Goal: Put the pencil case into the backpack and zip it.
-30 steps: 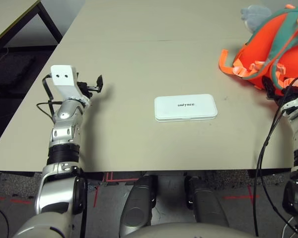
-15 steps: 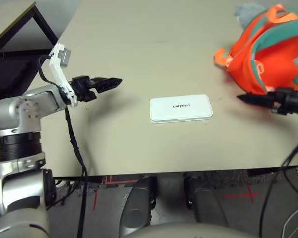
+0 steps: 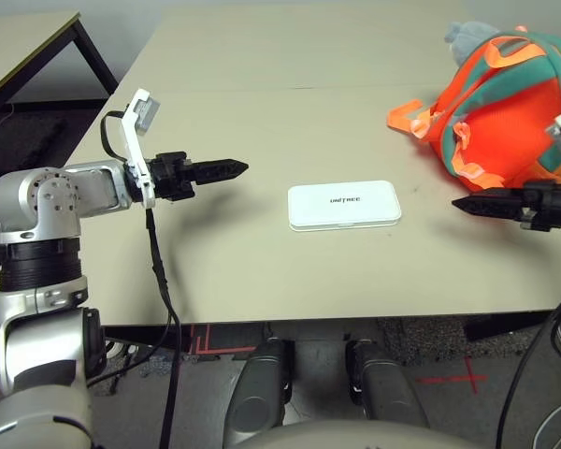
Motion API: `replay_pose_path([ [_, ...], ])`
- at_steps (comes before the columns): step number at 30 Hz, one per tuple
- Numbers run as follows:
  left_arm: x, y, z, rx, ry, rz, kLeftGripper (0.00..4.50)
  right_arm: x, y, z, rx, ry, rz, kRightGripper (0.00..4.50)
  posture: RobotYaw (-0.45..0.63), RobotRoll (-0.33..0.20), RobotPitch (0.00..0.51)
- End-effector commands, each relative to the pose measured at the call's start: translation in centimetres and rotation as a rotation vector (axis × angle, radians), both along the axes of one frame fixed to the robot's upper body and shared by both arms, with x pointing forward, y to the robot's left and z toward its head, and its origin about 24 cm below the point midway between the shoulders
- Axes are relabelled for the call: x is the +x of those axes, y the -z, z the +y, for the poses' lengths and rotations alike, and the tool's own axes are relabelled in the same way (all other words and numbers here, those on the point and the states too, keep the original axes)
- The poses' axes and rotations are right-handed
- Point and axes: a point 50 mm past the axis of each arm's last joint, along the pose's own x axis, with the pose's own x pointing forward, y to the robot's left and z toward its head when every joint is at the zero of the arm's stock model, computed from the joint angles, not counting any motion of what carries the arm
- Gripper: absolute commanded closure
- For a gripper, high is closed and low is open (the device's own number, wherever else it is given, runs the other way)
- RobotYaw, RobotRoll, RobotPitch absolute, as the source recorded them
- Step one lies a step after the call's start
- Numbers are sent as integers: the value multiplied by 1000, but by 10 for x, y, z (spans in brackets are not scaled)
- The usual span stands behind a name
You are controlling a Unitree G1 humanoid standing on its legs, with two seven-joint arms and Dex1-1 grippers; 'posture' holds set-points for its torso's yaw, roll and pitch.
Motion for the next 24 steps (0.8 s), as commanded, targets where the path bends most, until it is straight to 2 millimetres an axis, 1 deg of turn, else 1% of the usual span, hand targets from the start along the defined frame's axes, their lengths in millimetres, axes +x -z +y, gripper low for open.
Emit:
replay_pose_path([
  [1, 2, 18, -4, -45, 0, 124, 0, 2, 17, 11, 51, 3, 108, 159, 190, 0, 171],
  [3, 3, 24, -8, -87, 16, 198, 0, 6, 27, 16, 57, 15, 153, 541, 191, 0, 169],
  [4, 4, 27, -9, -98, 14, 236, 0, 8, 32, 18, 53, 20, 166, 830, 194, 0, 168],
  [8, 17, 39, -9, -161, -48, 346, 0, 22, 43, 31, 47, 55, 182, 2059, 188, 0, 166],
  [9, 20, 43, -8, -168, -72, 374, 0, 26, 46, 33, 36, 74, 184, 2425, 186, 0, 167],
  [10, 22, 46, -8, -172, -86, 394, 0, 30, 48, 35, 27, 89, 187, 2663, 183, 0, 167],
  [11, 23, 49, -9, -178, -92, 421, 0, 33, 50, 38, 23, 101, 181, 3064, 181, 0, 168],
  [15, 22, 55, -13, -200, -66, 496, 0, 40, 53, 46, 8, 121, 175, 4347, 173, 0, 173],
  [16, 20, 56, -14, -200, -50, 514, 0, 40, 53, 47, 3, 125, 178, 4462, 172, 0, 174],
  [20, 16, 57, -19, -211, -10, 553, 0, 41, 53, 48, -20, 158, 156, 4462, 163, 0, 178],
  [24, 14, 60, -26, -228, 23, 581, 0, 47, 58, 46, -94, 230, 111, 4462, 161, 0, 179],
])
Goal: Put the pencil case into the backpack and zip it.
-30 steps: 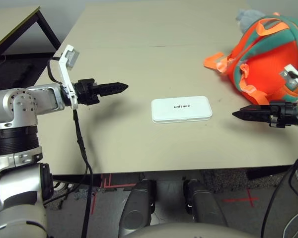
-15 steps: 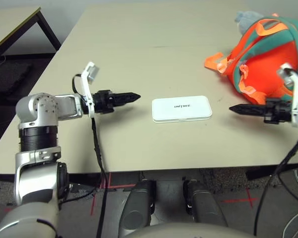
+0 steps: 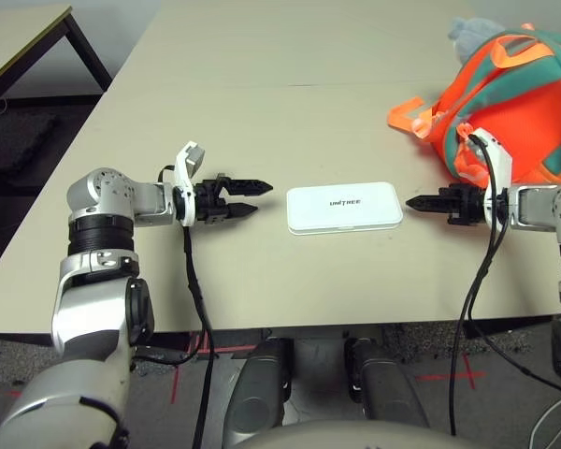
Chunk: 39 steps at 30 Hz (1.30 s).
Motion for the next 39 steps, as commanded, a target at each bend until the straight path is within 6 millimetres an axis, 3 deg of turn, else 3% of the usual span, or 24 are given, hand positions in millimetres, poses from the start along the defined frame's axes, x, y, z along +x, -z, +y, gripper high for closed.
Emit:
replay_pose_path([
  [1, -2, 7, -9, -18, 31, 38, 0, 3, 5, -2, -81, 61, -34, 4462, 159, 0, 181],
  [11, 4, 22, -27, -20, 35, 59, 0, 9, 18, 22, -295, 41, -114, 4462, 154, 0, 183],
  [22, 2, 40, -54, -13, 102, 103, 0, 8, 13, 58, -233, -38, -135, 4462, 142, 0, 189],
  [31, -5, 44, -56, -9, 151, 120, 0, 10, 8, 71, -213, -47, -156, 4462, 145, 0, 190],
  [34, -8, 45, -53, 2, 160, 114, 543, 10, 8, 70, -211, -42, -161, 4500, 149, 0, 190],
  [39, -11, 40, -49, -7, 183, 69, 2077, 13, 5, 66, -209, -29, -180, 4500, 152, 0, 189],
])
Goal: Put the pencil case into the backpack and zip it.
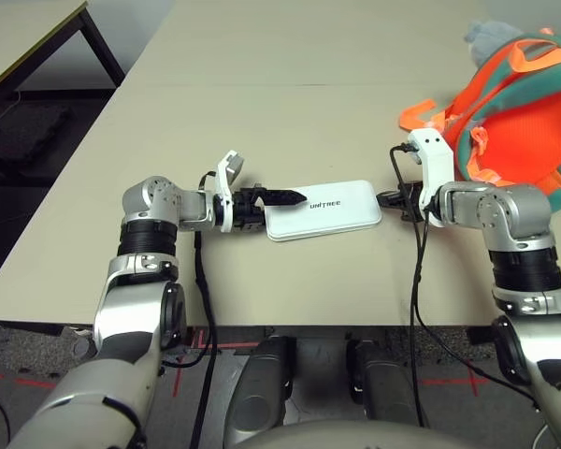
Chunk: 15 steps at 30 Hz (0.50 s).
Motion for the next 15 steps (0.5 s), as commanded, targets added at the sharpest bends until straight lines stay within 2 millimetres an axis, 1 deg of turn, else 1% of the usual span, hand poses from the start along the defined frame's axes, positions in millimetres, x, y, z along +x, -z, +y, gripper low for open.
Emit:
replay_pose_path([
  [1, -6, 6, -2, 28, 35, 20, 2364, 2, -6, -4, 10, 7, -39, 4500, 151, 0, 190],
  [2, -5, 2, 0, 24, 35, -4, 2628, 2, -9, -5, 11, 4, -63, 4500, 152, 0, 191],
  [4, -3, -12, 2, 1, 34, -62, 3037, 0, -19, -11, 6, 13, -116, 4077, 154, 0, 196],
  [5, -2, -21, 3, -16, 38, -93, 3109, -2, -27, -14, 19, 29, -151, 3886, 156, 0, 198],
  [7, -2, -34, 5, -33, 42, -157, 3109, -7, -41, -20, 40, 53, -208, 3305, 158, 0, 200],
  [9, -2, -50, 9, -53, 31, -222, 3109, -19, -61, -28, 47, 76, -285, 2726, 158, 0, 204],
  [10, -2, -56, 11, -59, 23, -252, 3109, -26, -70, -31, 42, 88, -316, 2354, 157, 0, 205],
  [11, -3, -61, 13, -63, 19, -275, 3113, -34, -79, -33, 39, 98, -342, 2103, 144, 0, 206],
  [12, -4, -65, 14, -66, 14, -292, 3120, -41, -86, -34, 37, 103, -364, 1738, 137, 0, 206],
  [13, -4, -68, 16, -70, 4, -308, 3120, -50, -96, -34, 34, 100, -393, 1508, 129, 0, 206],
  [15, -6, -71, 16, -75, -3, -327, 3120, -61, -108, -35, 42, 114, -440, 857, 106, 0, 205],
])
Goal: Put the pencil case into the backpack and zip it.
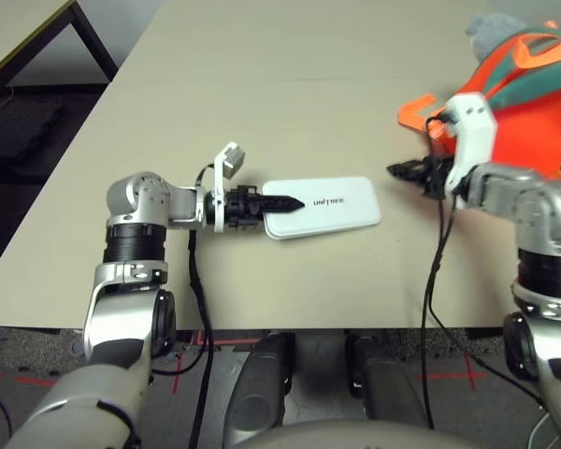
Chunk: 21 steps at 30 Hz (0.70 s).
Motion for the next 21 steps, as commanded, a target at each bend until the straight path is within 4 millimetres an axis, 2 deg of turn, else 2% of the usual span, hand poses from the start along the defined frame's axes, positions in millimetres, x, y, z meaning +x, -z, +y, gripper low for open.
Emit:
replay_pose_path([
  [1, -3, -7, -1, -16, 0, -34, 3120, -19, -19, -1, 12, 9, -71, 586, 92, 0, 203],
  [3, -4, -4, -3, -21, -6, -30, 3120, -21, -27, -5, 23, 67, -119, 12, 76, 0, 201],
  [8, -1, 3, -12, -26, -7, -9, 3120, -13, -38, -10, 82, 294, -181, 0, 53, 0, 201],
  [14, 3, 3, -22, -34, 2, -12, 3120, 1, -27, -10, 79, 432, -162, 0, 67, 0, 199],
  [21, 2, 2, -16, -33, -27, -17, 3120, 17, -16, -18, 111, 569, -169, 0, 103, 0, 200],
])
